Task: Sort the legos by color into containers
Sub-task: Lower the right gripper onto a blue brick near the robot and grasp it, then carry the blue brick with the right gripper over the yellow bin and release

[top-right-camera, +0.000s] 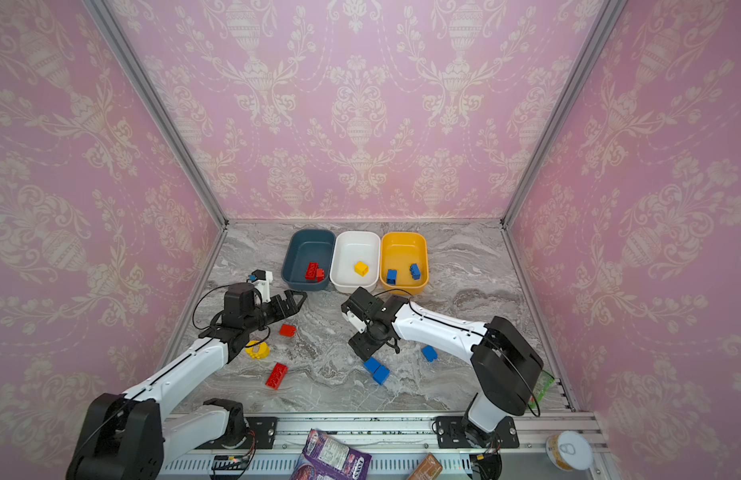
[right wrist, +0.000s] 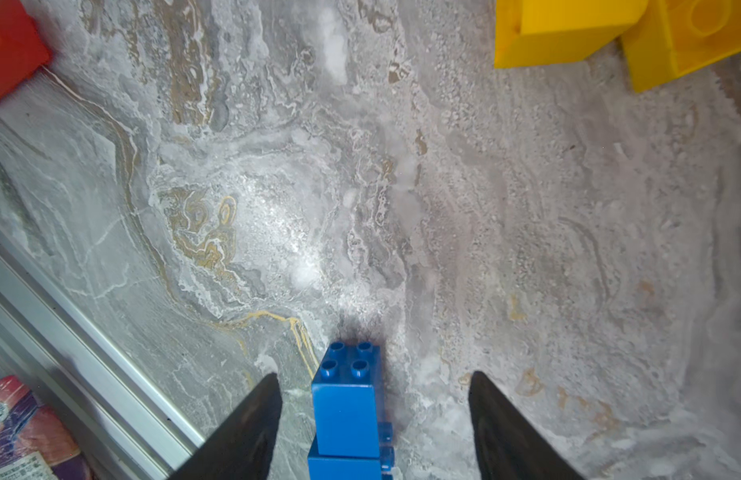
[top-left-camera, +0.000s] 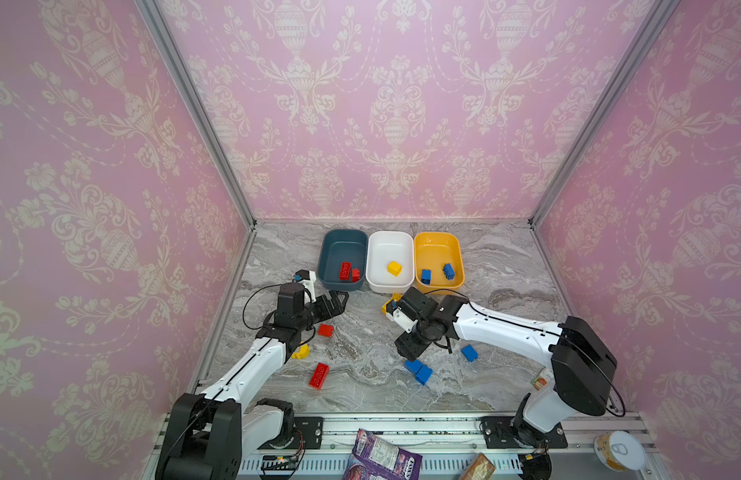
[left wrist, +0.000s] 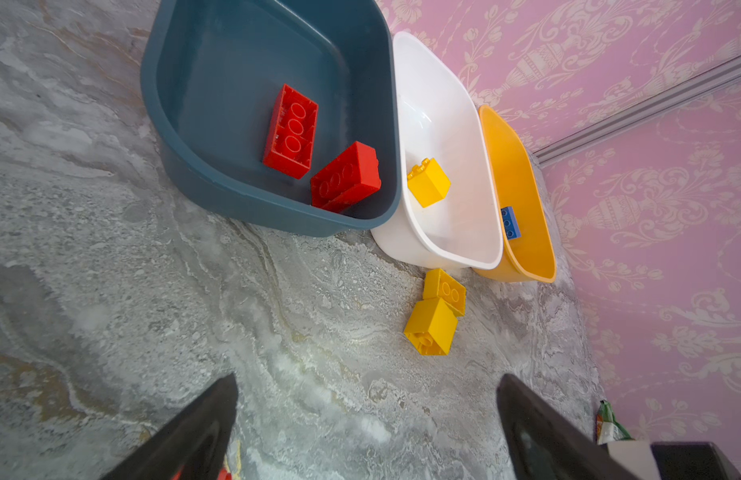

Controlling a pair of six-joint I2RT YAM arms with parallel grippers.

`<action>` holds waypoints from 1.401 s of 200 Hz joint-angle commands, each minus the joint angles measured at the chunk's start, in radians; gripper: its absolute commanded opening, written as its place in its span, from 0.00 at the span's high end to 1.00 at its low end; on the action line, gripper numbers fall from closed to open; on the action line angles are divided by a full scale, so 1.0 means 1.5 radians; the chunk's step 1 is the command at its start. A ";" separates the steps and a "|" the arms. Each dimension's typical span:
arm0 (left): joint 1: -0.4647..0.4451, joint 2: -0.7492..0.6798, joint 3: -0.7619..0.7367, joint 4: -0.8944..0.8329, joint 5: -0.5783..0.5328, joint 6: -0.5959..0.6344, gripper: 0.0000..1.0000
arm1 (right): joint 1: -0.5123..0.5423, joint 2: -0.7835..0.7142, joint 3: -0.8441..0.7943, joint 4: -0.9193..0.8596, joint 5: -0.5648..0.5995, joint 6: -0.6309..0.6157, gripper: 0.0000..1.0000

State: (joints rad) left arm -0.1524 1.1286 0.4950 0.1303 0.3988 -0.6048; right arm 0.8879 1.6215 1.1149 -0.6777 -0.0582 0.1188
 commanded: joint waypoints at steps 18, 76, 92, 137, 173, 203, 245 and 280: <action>0.003 -0.001 0.011 0.002 0.013 -0.007 0.01 | 0.038 0.021 -0.009 -0.042 0.056 -0.035 0.27; 0.003 -0.004 0.012 0.002 0.012 -0.009 0.01 | 0.078 0.049 -0.018 -0.049 0.087 -0.036 0.24; 0.003 -0.004 0.011 0.002 0.012 -0.009 0.01 | 0.089 0.062 -0.016 -0.052 0.100 -0.034 0.24; 0.003 -0.006 0.009 -0.001 0.011 -0.009 0.01 | 0.101 0.087 -0.014 -0.051 0.108 -0.025 0.29; 0.003 -0.007 0.009 -0.003 0.010 -0.008 0.01 | 0.102 0.097 -0.017 -0.054 0.113 -0.021 0.40; 0.003 -0.004 0.010 0.000 0.011 -0.008 0.01 | 0.102 0.099 -0.018 -0.053 0.114 -0.017 0.48; 0.003 -0.004 0.010 -0.001 0.011 -0.007 0.01 | 0.102 0.093 -0.016 -0.053 0.121 -0.015 0.62; 0.003 -0.004 0.010 -0.001 0.011 -0.007 0.01 | 0.102 0.084 -0.012 -0.056 0.134 -0.014 0.67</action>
State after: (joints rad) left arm -0.1524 1.1286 0.4950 0.1337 0.3988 -0.6048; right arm 1.0351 1.7607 1.0992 -0.7315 0.1104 0.0822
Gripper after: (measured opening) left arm 0.993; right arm 0.355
